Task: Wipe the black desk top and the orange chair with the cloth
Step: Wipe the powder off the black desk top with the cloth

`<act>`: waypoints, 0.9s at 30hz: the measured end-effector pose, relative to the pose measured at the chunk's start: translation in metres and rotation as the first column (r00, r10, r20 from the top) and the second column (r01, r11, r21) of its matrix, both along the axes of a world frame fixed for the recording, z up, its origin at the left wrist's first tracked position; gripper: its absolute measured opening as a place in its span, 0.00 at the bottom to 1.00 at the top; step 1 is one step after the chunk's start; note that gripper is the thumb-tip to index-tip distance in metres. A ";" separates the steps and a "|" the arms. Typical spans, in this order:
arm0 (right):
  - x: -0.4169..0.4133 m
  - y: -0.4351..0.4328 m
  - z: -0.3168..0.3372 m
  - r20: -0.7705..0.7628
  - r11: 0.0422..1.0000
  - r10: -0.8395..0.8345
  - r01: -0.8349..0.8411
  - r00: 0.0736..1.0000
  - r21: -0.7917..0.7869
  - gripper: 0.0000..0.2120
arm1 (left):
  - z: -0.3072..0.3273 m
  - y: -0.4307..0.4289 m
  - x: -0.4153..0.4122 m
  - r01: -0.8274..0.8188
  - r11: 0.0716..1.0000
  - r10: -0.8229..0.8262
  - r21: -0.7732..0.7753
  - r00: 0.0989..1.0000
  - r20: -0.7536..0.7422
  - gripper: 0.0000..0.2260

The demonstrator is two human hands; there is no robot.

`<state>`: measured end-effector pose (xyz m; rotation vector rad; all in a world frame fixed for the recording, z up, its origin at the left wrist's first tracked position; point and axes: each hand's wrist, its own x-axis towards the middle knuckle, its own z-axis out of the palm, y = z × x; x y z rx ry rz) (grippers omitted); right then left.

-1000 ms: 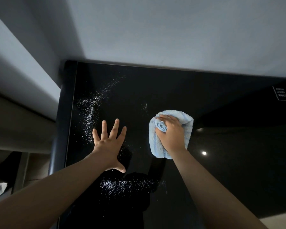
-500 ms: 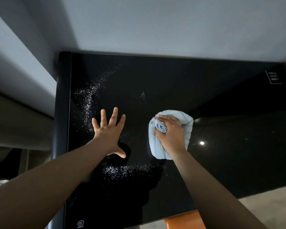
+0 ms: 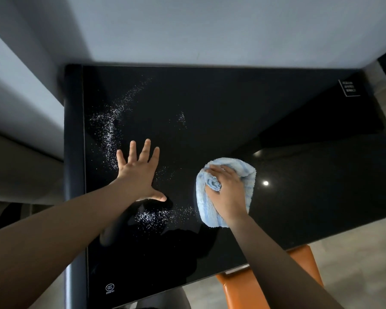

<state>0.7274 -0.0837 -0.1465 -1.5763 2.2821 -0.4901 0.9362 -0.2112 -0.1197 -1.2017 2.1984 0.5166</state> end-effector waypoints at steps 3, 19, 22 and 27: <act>0.004 0.013 -0.001 0.003 1.000 -0.026 0.026 1.000 0.008 0.13 | 0.001 0.019 0.012 0.032 0.999 -0.031 0.024 0.999 -0.043 0.63; 0.020 0.075 0.000 0.034 0.995 -0.091 0.090 0.995 0.039 0.19 | 0.000 0.062 0.021 0.056 0.995 -0.062 0.082 0.996 0.066 0.71; 0.023 0.087 -0.002 0.040 0.994 -0.106 0.104 0.994 0.038 0.19 | -0.001 0.062 0.022 0.056 0.995 -0.061 0.085 0.996 0.065 0.71; 0.027 0.111 -0.008 -0.012 0.987 -0.119 0.120 0.993 0.106 0.22 | 0.001 0.062 0.021 0.049 0.994 -0.056 0.096 0.996 0.068 0.71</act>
